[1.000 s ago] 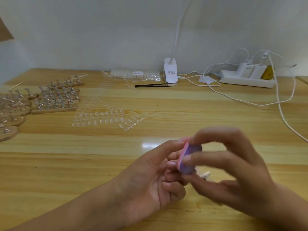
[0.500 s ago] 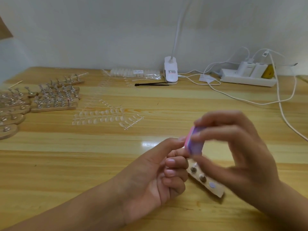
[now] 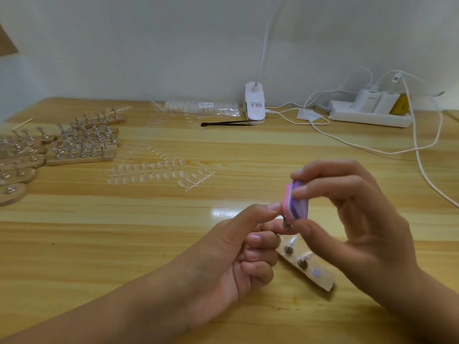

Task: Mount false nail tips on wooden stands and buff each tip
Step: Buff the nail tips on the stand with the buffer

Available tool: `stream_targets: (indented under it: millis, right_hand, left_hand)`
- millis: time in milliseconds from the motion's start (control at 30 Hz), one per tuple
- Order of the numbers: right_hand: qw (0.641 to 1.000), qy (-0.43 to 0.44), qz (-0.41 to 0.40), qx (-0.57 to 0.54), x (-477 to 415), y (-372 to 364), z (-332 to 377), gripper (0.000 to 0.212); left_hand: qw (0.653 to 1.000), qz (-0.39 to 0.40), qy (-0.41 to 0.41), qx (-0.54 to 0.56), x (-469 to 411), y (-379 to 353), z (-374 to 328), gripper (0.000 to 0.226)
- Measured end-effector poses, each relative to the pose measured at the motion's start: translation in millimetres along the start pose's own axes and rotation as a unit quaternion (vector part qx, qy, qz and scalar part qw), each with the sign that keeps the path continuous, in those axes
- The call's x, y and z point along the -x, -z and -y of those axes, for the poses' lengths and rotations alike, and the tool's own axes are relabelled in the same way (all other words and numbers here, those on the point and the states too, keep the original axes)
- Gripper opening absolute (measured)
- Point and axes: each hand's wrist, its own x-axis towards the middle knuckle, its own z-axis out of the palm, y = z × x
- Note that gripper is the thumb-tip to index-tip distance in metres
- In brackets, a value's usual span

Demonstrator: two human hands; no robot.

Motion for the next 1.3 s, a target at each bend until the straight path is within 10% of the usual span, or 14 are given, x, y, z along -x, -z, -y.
stream_targets:
  millis: [1300]
  right_hand:
    - [0.997,-0.033,0.004,-0.071,1.4,3.9,-0.8,0.023]
  left_hand:
    - [0.988,0.007,-0.073,-0.135,-1.1,-3.9,-3.0,0.020]
